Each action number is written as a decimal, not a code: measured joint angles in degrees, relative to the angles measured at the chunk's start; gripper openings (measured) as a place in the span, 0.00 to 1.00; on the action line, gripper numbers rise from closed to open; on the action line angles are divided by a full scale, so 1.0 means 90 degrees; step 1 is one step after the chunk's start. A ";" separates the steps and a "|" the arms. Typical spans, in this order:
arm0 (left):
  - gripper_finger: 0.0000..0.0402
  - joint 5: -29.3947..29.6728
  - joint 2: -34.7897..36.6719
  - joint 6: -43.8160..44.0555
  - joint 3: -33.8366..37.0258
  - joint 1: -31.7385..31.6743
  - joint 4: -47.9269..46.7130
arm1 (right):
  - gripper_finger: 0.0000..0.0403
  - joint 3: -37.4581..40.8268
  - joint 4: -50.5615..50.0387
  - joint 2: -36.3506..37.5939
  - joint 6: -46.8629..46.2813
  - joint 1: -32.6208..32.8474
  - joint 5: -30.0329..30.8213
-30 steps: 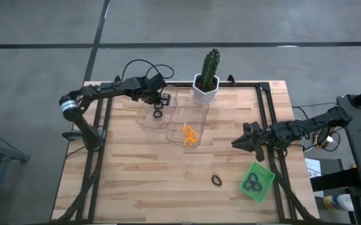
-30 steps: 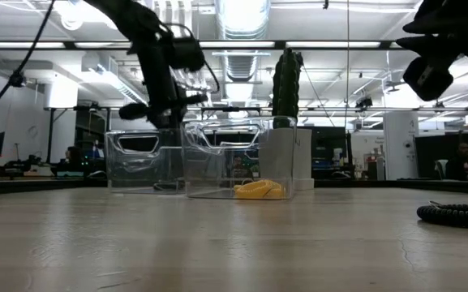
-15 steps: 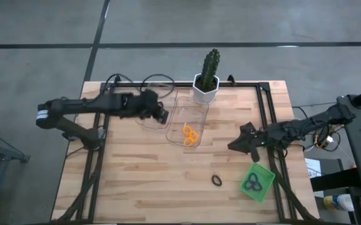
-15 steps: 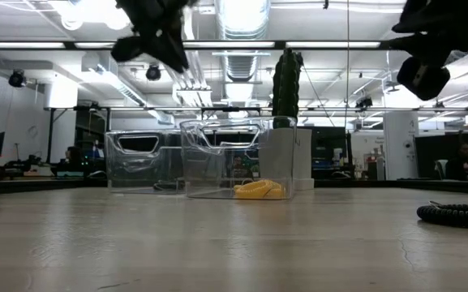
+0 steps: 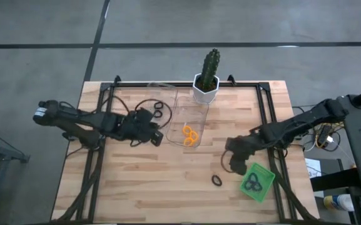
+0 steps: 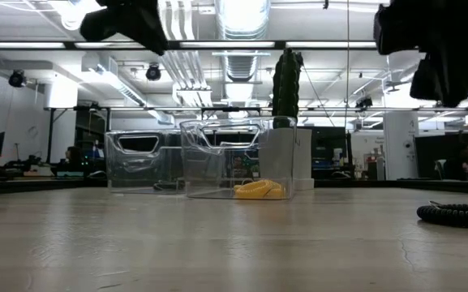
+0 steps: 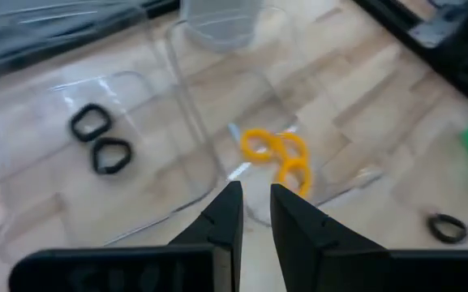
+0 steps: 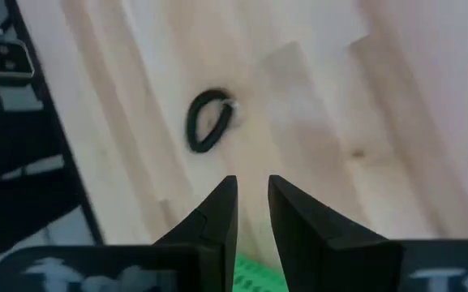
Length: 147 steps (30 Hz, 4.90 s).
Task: Sort items
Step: Put the black keychain into the left transparent bin
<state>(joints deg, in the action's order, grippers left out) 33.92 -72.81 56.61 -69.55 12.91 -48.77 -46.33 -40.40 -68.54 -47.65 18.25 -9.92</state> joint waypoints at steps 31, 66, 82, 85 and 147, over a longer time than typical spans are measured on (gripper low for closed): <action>0.14 0.1861 0.1772 0.1173 0.2089 0.3429 0.0192 | 0.37 -0.1379 0.0105 -0.2705 -0.1791 0.0645 0.0368; 0.14 0.1666 0.1916 0.0941 0.2556 0.3494 0.0320 | 0.16 -0.2314 -0.0711 -0.4795 -0.2243 0.0980 0.0822; 0.14 0.1826 0.1916 0.0922 0.2556 0.3489 0.0370 | 0.05 -0.2542 -0.0666 -0.3616 -0.2069 0.0848 0.1342; 0.14 0.2198 0.1913 0.0983 0.2556 0.3484 0.0509 | 0.05 -0.2660 -0.0132 -0.3063 -0.1561 0.0815 0.1564; 0.14 0.1512 -0.0018 -0.2238 0.2297 0.1099 0.7135 | 0.04 -0.4476 0.1951 -0.3134 0.3030 -0.1185 0.4125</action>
<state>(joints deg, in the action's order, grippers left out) 47.53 -72.98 36.47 -48.88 22.80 15.44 -86.61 -22.85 -96.75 -20.38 7.59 27.20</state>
